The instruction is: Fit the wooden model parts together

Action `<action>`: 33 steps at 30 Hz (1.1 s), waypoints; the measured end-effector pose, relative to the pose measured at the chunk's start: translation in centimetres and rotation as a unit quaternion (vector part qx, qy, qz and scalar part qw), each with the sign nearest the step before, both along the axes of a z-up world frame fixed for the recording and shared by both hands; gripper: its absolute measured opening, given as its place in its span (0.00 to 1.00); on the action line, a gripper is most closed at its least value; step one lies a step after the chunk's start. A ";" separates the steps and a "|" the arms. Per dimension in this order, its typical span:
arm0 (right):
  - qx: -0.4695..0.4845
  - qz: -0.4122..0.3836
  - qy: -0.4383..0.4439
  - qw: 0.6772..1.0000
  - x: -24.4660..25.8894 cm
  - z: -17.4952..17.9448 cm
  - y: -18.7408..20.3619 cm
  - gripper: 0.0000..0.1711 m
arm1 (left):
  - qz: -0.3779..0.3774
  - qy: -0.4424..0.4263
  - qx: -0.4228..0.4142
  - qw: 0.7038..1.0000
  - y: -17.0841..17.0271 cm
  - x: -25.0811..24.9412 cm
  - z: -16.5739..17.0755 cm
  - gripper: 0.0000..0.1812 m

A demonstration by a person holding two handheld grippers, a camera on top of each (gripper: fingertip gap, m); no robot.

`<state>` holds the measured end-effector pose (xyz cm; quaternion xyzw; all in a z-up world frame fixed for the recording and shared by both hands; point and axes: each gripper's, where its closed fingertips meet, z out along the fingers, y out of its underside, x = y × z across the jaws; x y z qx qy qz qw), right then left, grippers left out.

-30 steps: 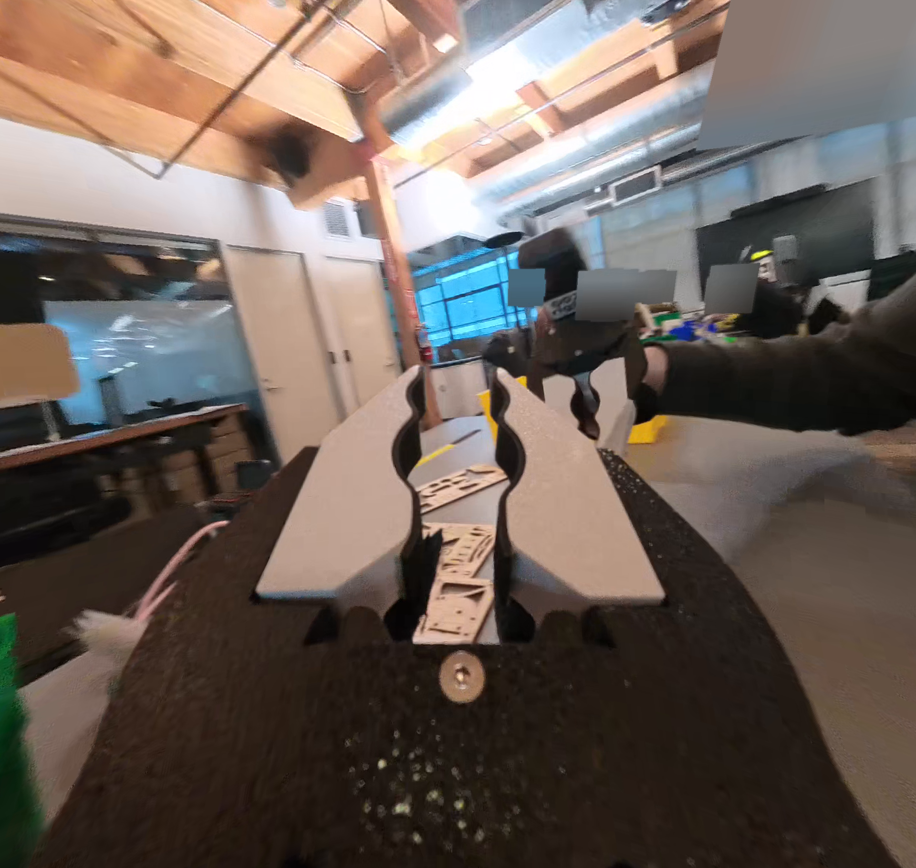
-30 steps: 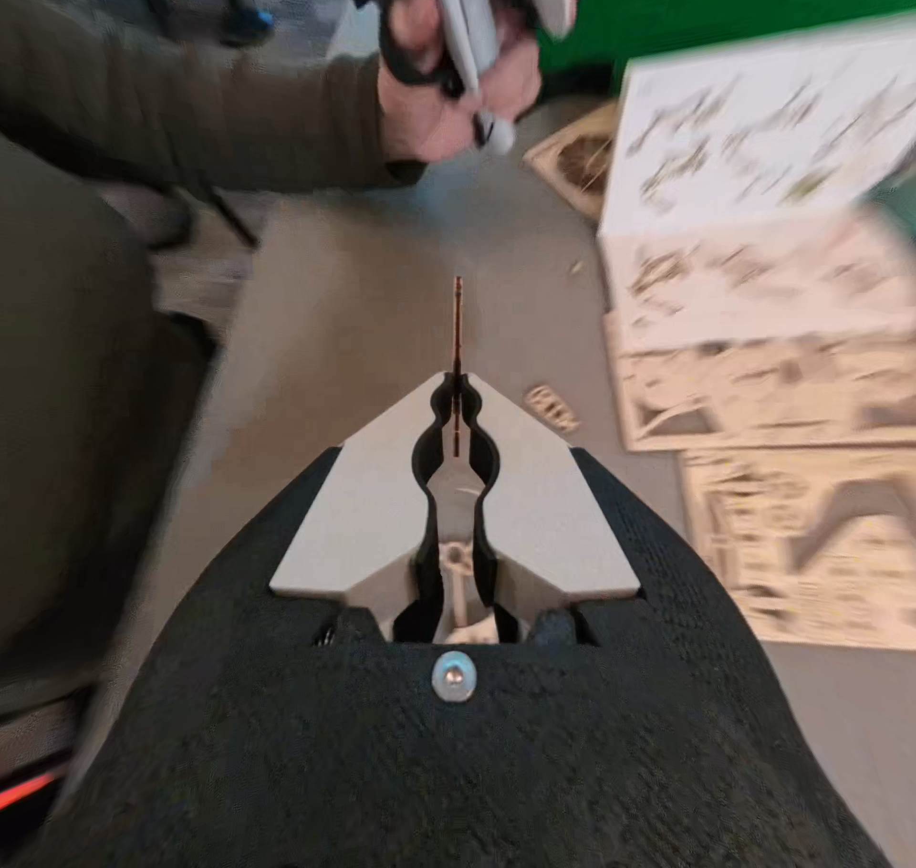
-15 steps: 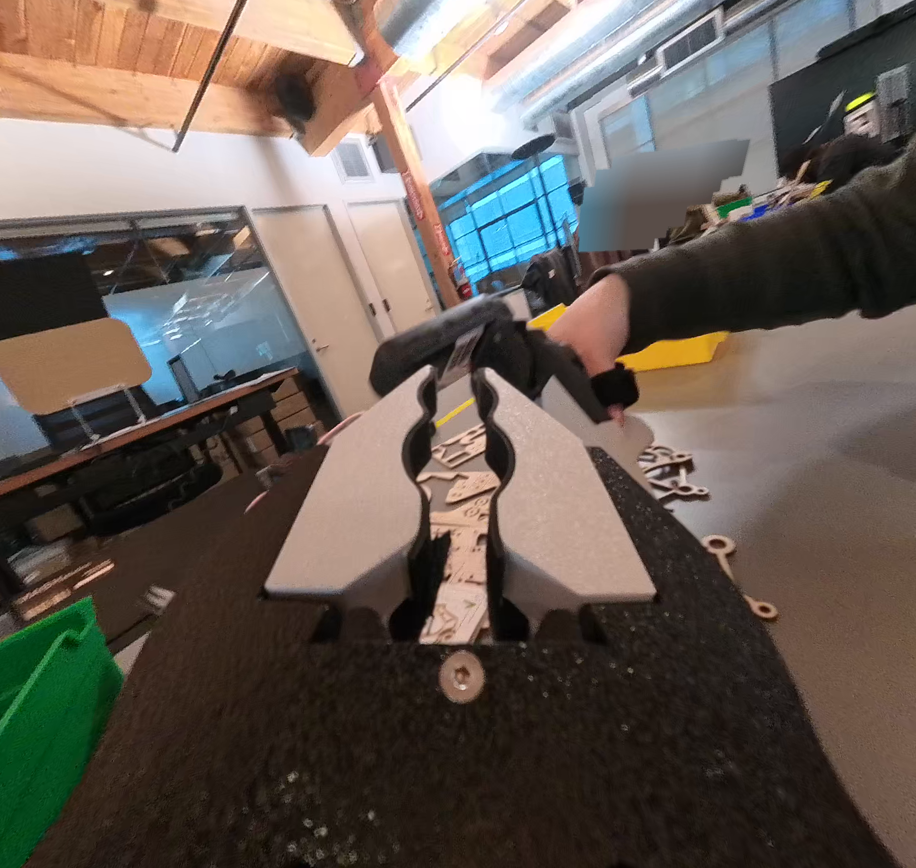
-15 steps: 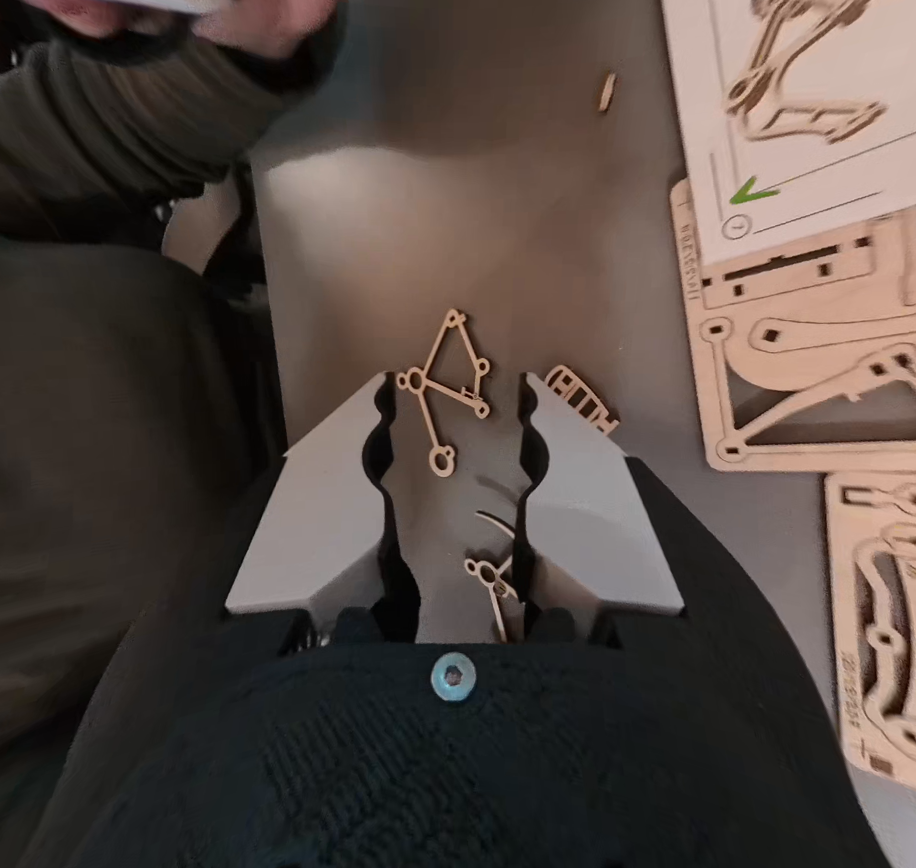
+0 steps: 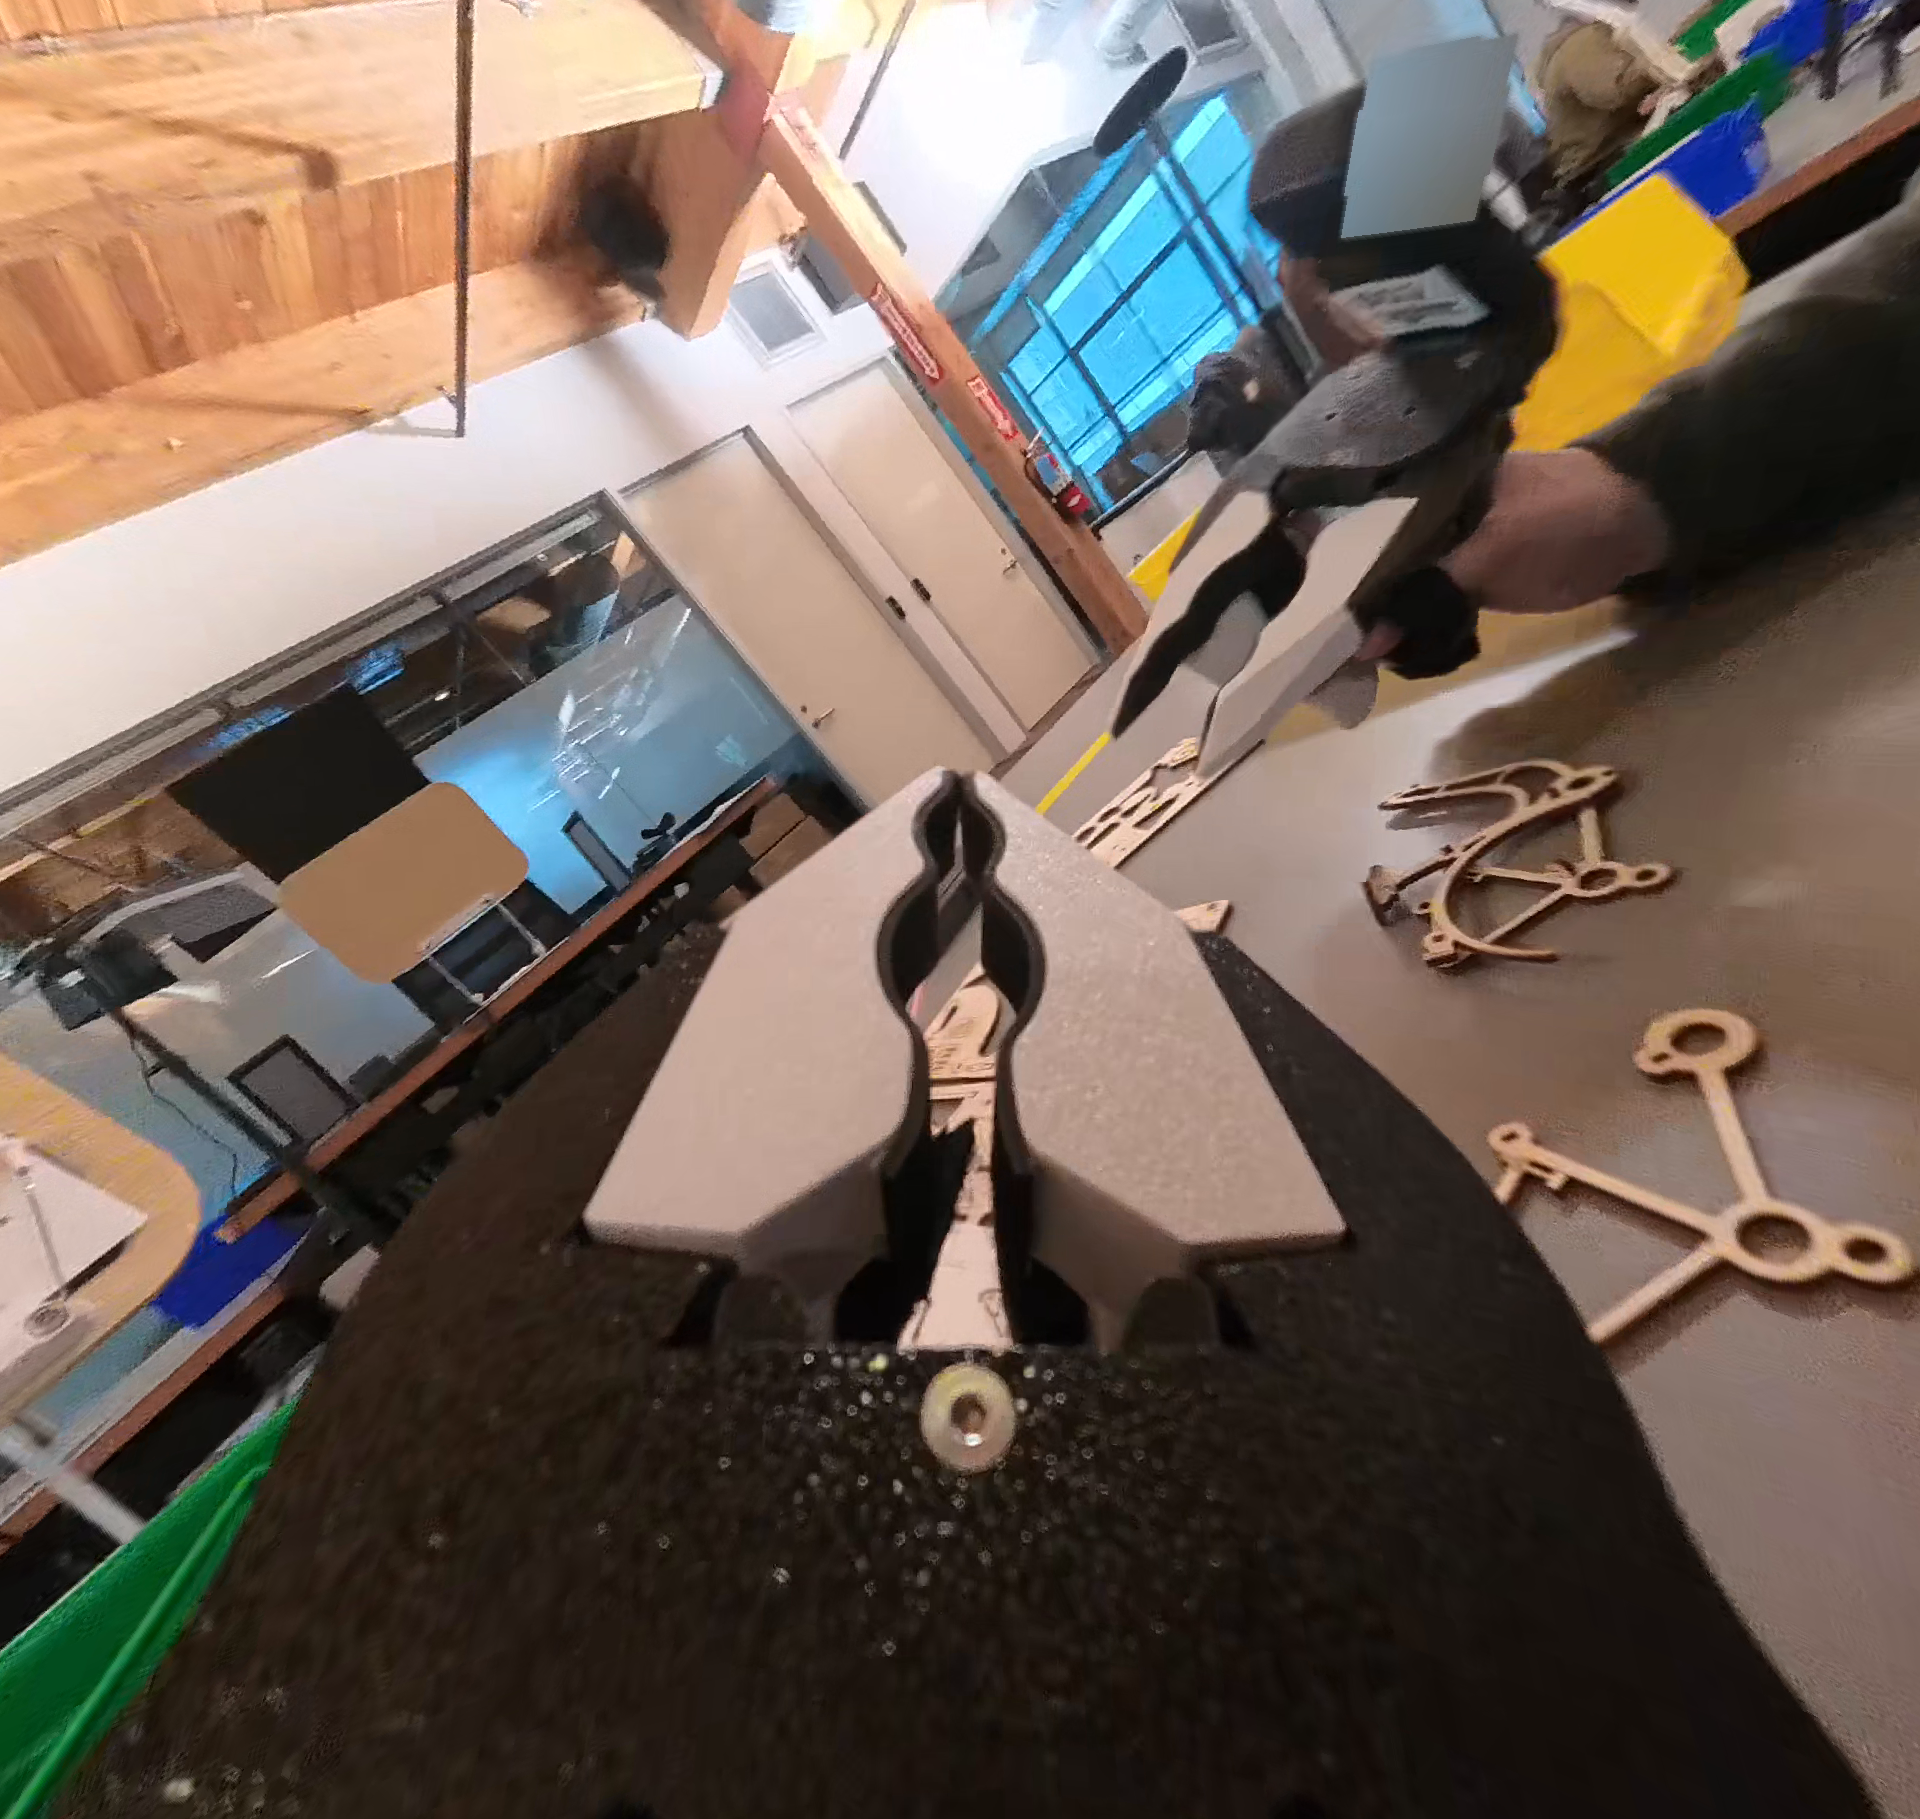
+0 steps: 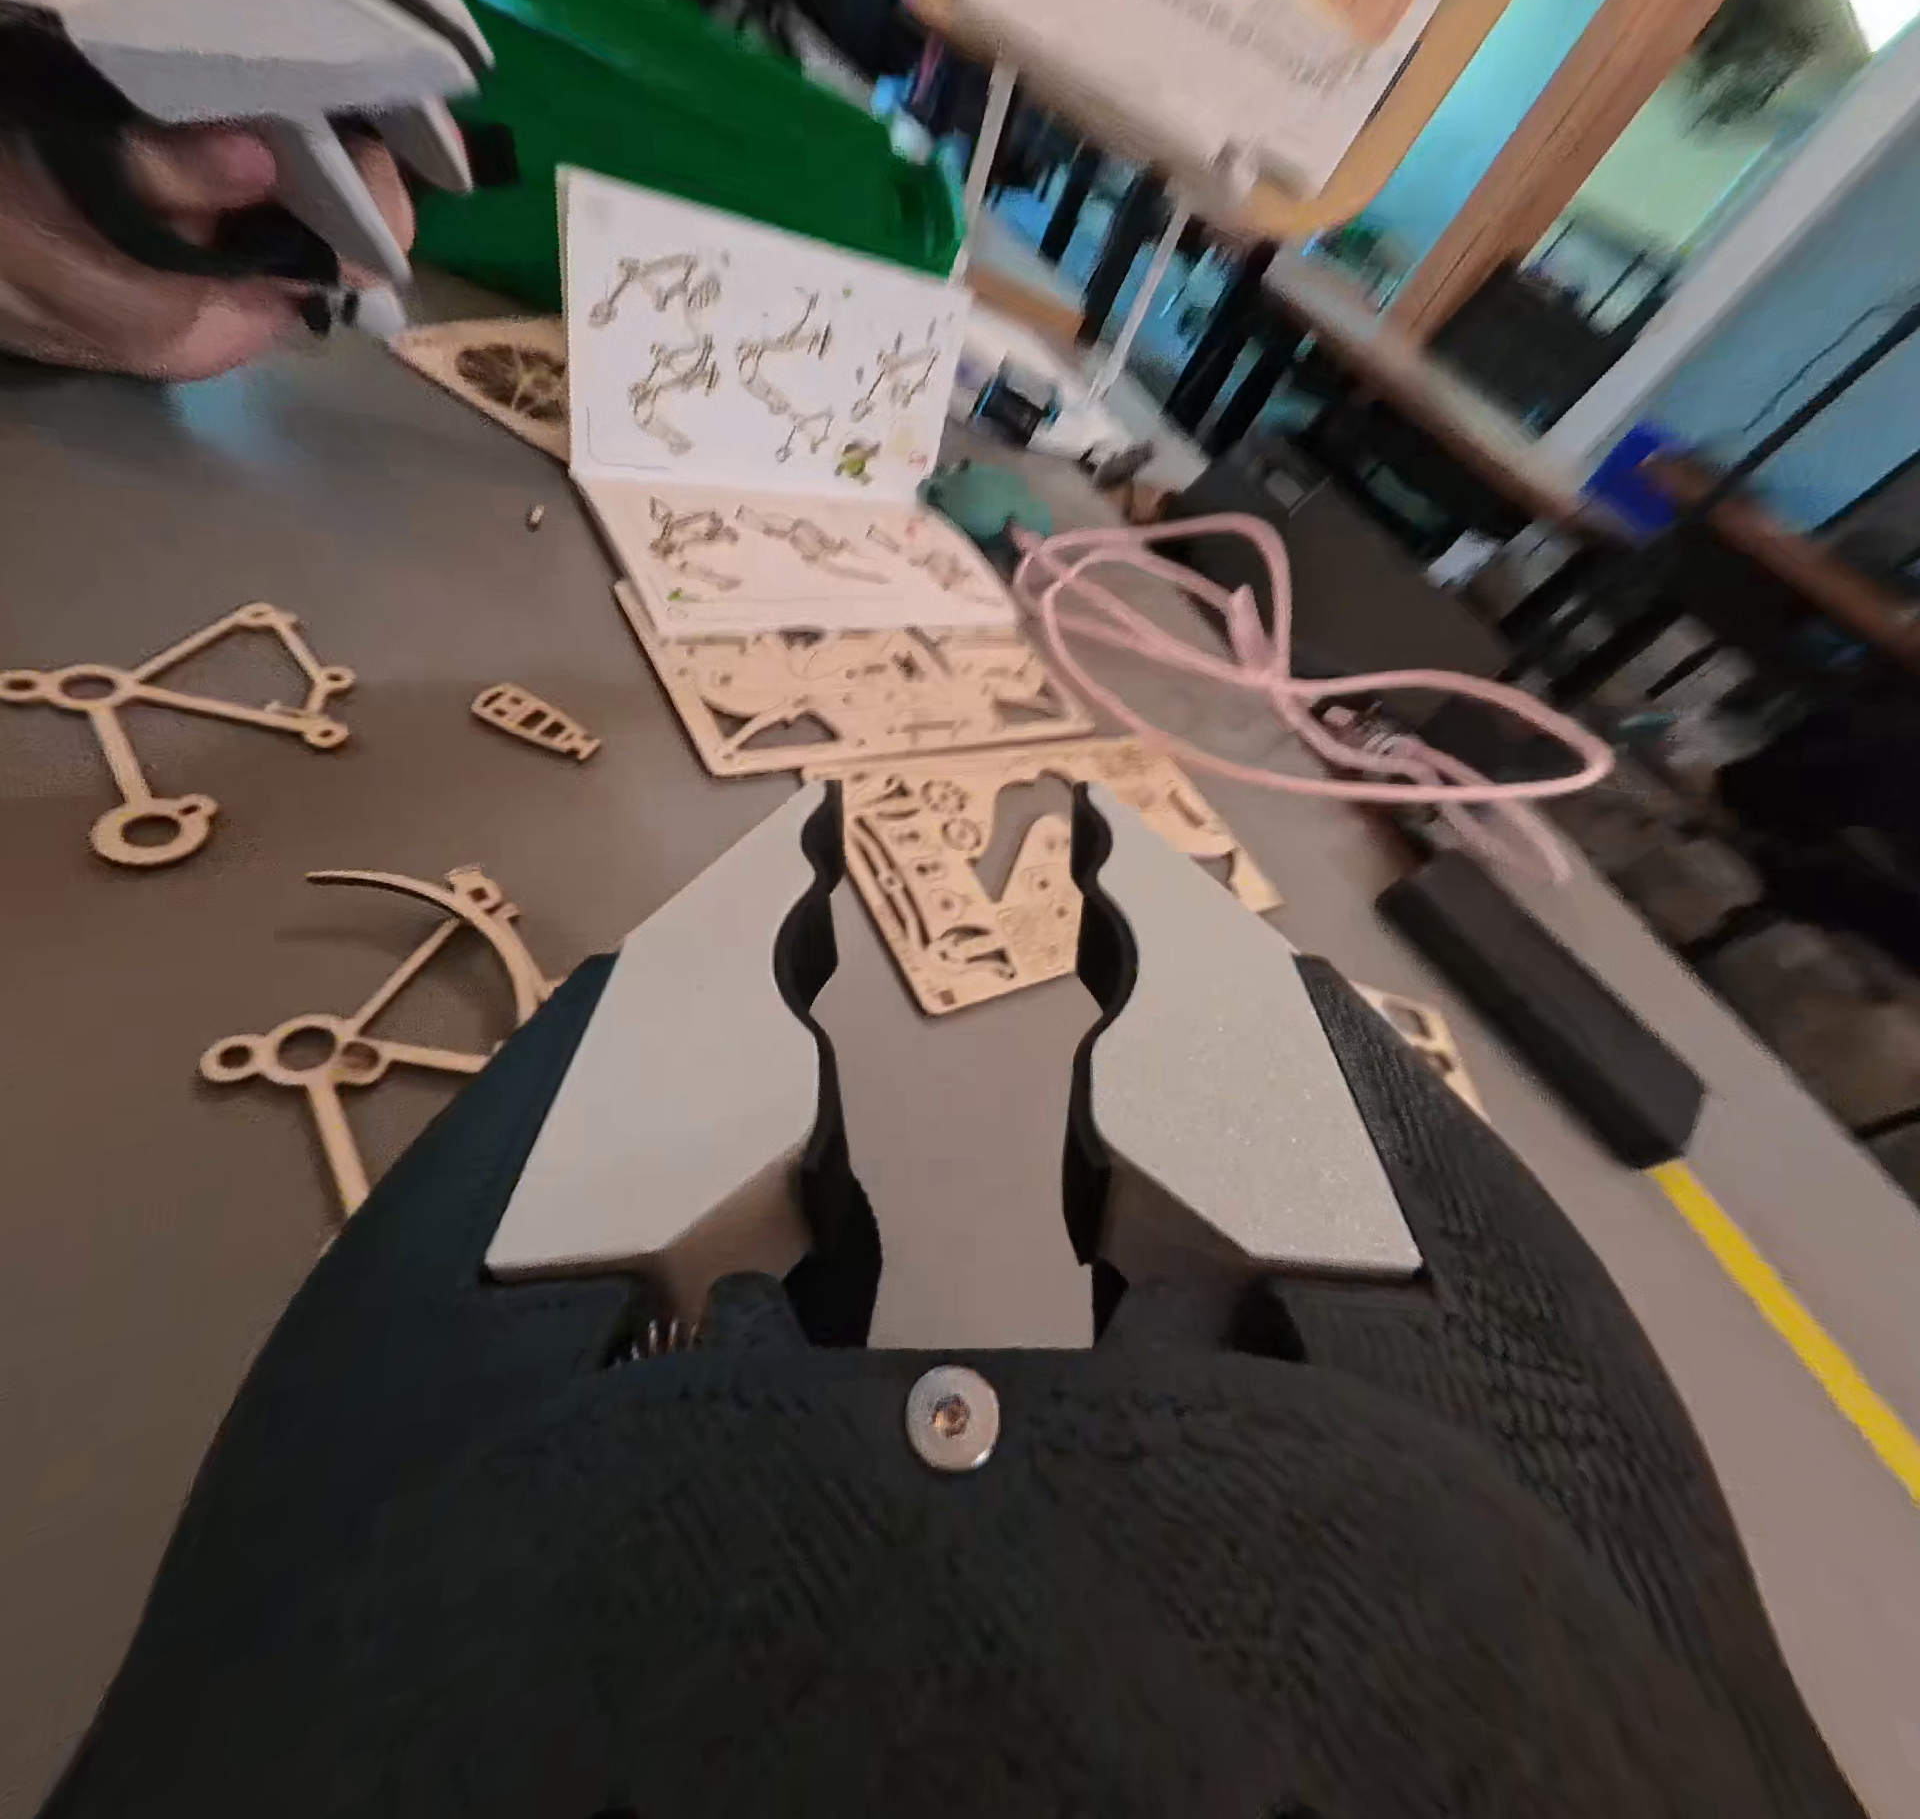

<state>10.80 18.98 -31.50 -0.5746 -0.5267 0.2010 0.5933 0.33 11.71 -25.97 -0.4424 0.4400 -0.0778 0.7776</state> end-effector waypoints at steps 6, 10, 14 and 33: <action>0.123 0.027 0.071 0.990 -0.5 2.2 -1.9 0.26 | 0.010 0.043 0.013 0.999 0.5 2.8 -0.9 0.00; 0.122 0.057 0.081 0.988 -0.5 2.2 -1.9 0.19 | -0.024 0.096 0.020 0.995 -0.4 4.9 -2.5 0.00; 0.063 0.019 0.090 0.994 0.5 1.8 0.2 0.17 | -0.079 0.089 0.002 0.993 -1.6 5.5 -2.9 0.00; 0.028 0.004 0.119 0.992 1.9 1.9 0.9 0.13 | -0.070 0.009 -0.053 0.996 -1.1 2.7 -1.4 0.00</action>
